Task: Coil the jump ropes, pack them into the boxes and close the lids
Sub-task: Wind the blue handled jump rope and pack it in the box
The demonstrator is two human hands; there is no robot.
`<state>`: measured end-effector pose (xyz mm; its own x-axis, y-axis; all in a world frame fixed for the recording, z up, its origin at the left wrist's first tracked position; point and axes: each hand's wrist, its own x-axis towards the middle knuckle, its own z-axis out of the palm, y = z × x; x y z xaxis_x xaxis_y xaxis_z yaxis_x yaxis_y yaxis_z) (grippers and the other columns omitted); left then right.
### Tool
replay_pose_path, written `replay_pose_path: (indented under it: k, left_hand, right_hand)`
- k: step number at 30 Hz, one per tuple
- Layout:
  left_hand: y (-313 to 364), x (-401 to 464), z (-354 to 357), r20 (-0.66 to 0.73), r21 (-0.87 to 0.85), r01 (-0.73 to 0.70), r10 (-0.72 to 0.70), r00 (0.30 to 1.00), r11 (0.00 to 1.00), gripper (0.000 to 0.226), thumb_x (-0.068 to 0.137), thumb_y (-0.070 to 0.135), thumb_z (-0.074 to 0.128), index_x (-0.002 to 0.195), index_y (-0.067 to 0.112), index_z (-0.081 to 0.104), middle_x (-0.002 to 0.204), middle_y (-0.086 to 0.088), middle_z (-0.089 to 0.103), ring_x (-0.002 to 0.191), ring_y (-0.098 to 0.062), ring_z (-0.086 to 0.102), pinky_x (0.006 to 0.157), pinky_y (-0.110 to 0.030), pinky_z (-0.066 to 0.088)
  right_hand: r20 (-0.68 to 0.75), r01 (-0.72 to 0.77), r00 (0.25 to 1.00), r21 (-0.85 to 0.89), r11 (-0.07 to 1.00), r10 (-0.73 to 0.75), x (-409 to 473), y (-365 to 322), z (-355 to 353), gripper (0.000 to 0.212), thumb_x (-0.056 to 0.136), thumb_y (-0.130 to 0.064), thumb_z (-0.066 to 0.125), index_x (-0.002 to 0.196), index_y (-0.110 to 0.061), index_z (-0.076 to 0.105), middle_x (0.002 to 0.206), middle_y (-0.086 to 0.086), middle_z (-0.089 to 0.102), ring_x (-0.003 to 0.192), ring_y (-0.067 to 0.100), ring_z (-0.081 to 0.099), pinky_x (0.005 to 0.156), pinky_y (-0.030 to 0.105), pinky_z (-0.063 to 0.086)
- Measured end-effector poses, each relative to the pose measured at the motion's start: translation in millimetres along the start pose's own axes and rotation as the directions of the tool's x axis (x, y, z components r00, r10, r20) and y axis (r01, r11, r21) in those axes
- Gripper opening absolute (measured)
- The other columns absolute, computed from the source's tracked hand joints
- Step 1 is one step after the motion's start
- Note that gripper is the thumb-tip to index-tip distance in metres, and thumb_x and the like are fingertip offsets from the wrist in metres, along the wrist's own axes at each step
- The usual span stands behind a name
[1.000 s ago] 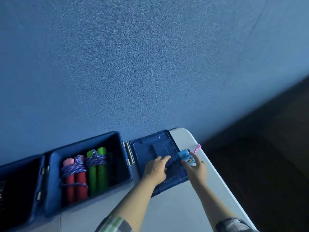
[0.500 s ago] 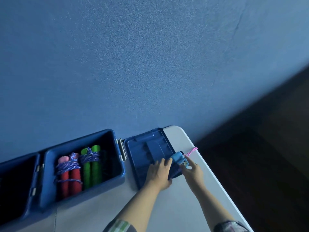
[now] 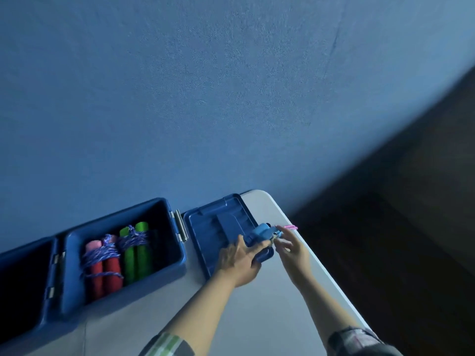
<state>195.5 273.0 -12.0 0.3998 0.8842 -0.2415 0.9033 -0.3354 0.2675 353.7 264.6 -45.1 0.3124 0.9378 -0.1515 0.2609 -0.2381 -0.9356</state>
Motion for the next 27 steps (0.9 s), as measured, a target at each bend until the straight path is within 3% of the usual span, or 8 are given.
replay_pose_path:
  k: [3,6,10,14,17,20,23,27]
  left_hand:
    - [-13.9,-21.0,-17.2,-0.014,-0.079,0.021,-0.022,1.0,0.997,0.048,0.091,0.038,0.042,0.131,0.06,0.028,0.113,-0.007,0.039,0.097,-0.033,0.054,0.083,-0.038,0.049]
    - [-27.4,-51.1,-37.2,-0.105,-0.196,0.045,-0.066,0.992,0.98,0.047,0.087,0.03,0.047,0.125,0.059,0.041,0.107,-0.002,0.042,0.092,-0.027,0.058,0.08,-0.028,0.048]
    - [-47.8,-89.8,-69.6,-0.202,-0.504,0.028,-0.15,0.968,0.863,0.049,0.081,0.016,0.05,0.118,0.048,0.053,0.097,0.0,0.054,0.076,-0.019,0.054,0.075,-0.023,0.047]
    - [-69.9,-134.1,-98.3,-0.321,-0.708,-0.065,-0.237,0.917,0.703,0.047,0.08,-0.004,0.05,0.109,0.032,0.06,0.08,0.006,0.055,0.062,-0.007,0.044,0.06,-0.008,0.039]
    - [-90.8,-169.1,-111.0,-0.353,-0.75,-0.064,-0.317,0.88,0.658,0.043,0.084,0.002,0.055,0.113,0.034,0.058,0.073,0.025,0.058,0.056,0.003,0.047,0.055,-0.013,0.044]
    - [-104.2,-201.4,-120.5,-0.393,-0.816,-0.091,-0.433,0.811,0.57,0.038,0.088,0.009,0.06,0.107,0.042,0.058,0.074,0.017,0.058,0.059,-0.008,0.049,0.055,-0.033,0.052]
    - [-115.9,-227.9,-129.6,-0.432,-0.867,-0.145,-0.574,0.696,0.477,0.037,0.088,0.006,0.059,0.106,0.039,0.059,0.088,0.003,0.063,0.059,-0.009,0.054,0.053,-0.026,0.051]
    - [-135.7,-261.2,-142.7,-0.439,-0.897,-0.265,-0.645,0.626,0.353,0.034,0.088,0.006,0.058,0.11,0.033,0.057,0.108,0.0,0.061,0.07,-0.001,0.064,0.062,-0.02,0.053]
  right_hand:
    - [0.011,0.081,0.997,-0.029,0.996,-0.08,-11.8,-20.5,4.0,0.033,0.086,-0.008,0.062,0.112,-0.028,0.062,0.094,-0.011,0.065,0.087,0.009,0.063,0.073,0.025,0.052]
    - [0.044,0.163,0.987,-0.176,0.971,-0.157,-20.5,-33.2,13.7,0.046,0.083,0.001,0.058,0.126,-0.015,0.055,0.115,0.001,0.056,0.106,0.018,0.054,0.093,0.035,0.047]
    - [0.201,0.315,0.945,-0.33,0.89,-0.26,-29.4,-66.9,36.8,0.05,0.082,0.002,0.056,0.13,-0.014,0.051,0.133,0.002,0.053,0.122,0.023,0.046,0.097,0.019,0.03]
    - [0.271,0.407,0.909,-0.414,0.814,-0.316,-45.3,-104.2,74.1,0.041,0.09,-0.016,0.054,0.13,-0.022,0.051,0.12,0.005,0.053,0.105,0.028,0.051,0.09,0.035,0.04]
    - [0.393,0.452,0.859,-0.278,0.848,-0.328,-69.4,-133.1,102.1,0.026,0.095,-0.018,0.049,0.117,-0.017,0.063,0.103,0.006,0.05,0.088,0.019,0.049,0.07,0.029,0.04]
    - [0.476,0.493,0.801,-0.181,0.851,-0.363,-106.1,-159.9,132.0,0.022,0.096,-0.02,0.049,0.102,-0.013,0.069,0.089,0.005,0.055,0.085,0.014,0.05,0.077,0.027,0.039]
    - [0.612,0.484,0.721,-0.106,0.869,-0.326,-152.0,-178.9,162.1,0.026,0.098,-0.023,0.044,0.083,-0.01,0.063,0.077,0.007,0.066,0.068,0.016,0.057,0.068,0.027,0.044]
    - [0.726,0.505,0.618,-0.073,0.86,-0.301,-197.4,-184.5,192.9,0.027,0.098,-0.019,0.042,0.087,-0.007,0.063,0.088,0.011,0.072,0.083,0.025,0.065,0.078,0.032,0.049]
